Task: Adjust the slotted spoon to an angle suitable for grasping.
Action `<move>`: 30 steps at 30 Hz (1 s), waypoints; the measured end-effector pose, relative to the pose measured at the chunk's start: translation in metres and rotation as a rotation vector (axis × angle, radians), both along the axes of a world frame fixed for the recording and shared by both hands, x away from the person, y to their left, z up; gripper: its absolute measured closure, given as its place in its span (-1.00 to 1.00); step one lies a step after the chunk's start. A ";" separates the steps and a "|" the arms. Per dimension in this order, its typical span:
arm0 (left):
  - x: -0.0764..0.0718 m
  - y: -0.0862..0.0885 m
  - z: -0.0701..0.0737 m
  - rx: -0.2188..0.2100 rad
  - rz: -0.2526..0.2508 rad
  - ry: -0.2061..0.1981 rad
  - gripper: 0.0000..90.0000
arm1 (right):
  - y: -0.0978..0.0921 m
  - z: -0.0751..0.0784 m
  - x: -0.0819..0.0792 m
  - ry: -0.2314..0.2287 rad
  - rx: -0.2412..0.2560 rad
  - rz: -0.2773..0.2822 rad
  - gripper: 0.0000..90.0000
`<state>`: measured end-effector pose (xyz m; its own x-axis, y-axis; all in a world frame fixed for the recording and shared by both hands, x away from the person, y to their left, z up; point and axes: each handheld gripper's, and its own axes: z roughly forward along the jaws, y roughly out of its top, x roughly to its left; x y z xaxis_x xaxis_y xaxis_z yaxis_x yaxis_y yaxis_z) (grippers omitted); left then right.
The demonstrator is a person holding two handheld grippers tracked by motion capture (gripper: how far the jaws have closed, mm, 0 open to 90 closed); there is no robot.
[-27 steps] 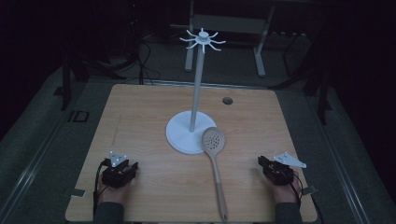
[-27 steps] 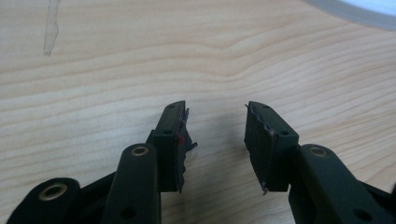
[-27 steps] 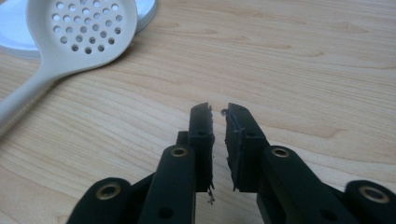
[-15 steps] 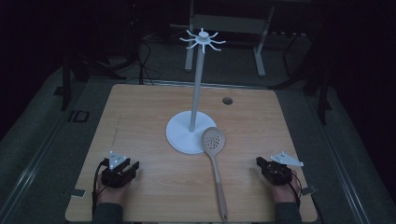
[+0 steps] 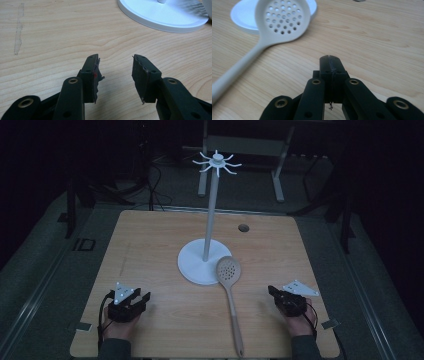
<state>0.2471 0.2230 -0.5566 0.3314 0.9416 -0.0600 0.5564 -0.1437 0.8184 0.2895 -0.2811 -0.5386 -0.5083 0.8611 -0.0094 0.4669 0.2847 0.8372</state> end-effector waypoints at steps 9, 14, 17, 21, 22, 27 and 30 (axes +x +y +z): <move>-0.001 -0.002 0.001 0.011 -0.004 -0.014 0.27 | 0.025 0.007 0.007 -0.007 -0.018 0.094 1.00; -0.001 -0.002 0.001 0.013 -0.007 -0.017 0.27 | 0.048 0.008 0.012 -0.005 -0.024 0.157 1.00; -0.002 -0.002 0.001 0.014 -0.009 -0.019 0.27 | 0.062 0.008 0.016 -0.009 -0.029 0.191 1.00; -0.002 -0.002 0.001 0.016 -0.009 -0.021 0.27 | 0.077 0.007 0.022 -0.001 -0.028 0.220 1.00; -0.002 -0.002 0.001 0.015 -0.009 -0.022 0.27 | 0.079 0.006 0.023 -0.002 -0.027 0.227 1.00; -0.002 -0.003 0.001 0.021 -0.008 -0.024 0.27 | 0.093 0.001 0.027 0.008 -0.039 0.263 1.00; -0.003 -0.003 0.001 0.023 -0.009 -0.027 0.27 | 0.100 -0.002 0.029 0.016 -0.049 0.277 1.00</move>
